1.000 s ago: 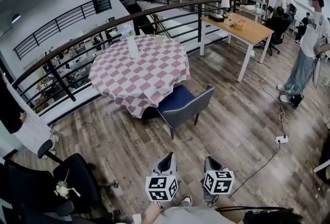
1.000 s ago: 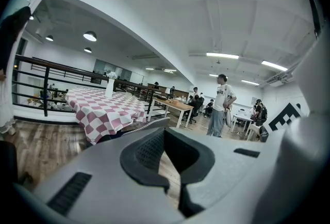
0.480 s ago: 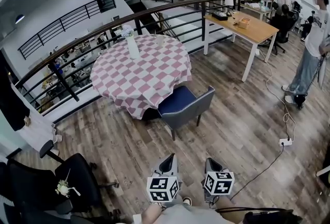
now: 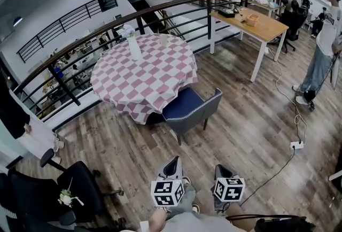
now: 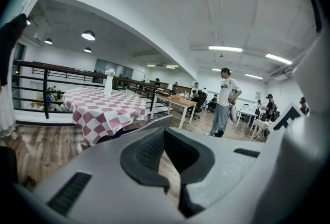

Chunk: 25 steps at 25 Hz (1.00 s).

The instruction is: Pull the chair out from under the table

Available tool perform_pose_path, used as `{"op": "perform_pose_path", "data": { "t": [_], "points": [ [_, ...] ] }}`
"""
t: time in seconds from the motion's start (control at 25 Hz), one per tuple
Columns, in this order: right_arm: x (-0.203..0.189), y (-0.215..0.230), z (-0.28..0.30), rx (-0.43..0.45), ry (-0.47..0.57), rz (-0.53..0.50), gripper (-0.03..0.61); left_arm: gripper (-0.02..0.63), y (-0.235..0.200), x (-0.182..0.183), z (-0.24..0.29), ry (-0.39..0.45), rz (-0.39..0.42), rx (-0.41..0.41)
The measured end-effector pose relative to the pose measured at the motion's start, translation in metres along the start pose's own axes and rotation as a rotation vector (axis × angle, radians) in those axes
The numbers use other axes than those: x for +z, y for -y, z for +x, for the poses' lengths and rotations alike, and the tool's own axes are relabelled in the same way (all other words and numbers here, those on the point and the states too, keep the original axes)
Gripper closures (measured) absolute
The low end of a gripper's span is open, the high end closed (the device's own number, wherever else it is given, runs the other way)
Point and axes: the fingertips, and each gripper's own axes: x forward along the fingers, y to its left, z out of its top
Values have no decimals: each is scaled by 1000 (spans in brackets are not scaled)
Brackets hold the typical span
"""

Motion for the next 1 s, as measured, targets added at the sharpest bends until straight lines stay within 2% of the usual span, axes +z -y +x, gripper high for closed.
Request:
{"op": "perform_pose_path", "data": {
  "t": [0.4, 0.68, 1.0],
  "points": [
    [41, 6, 37, 5, 17, -34, 561, 611, -14, 13, 48, -8, 9, -18],
    [80, 3, 76, 11, 31, -48, 561, 611, -33, 37, 88, 5, 31, -17],
    [106, -9, 121, 24, 13, -54, 561, 611, -58, 55, 131, -3, 26, -23]
  ]
}}
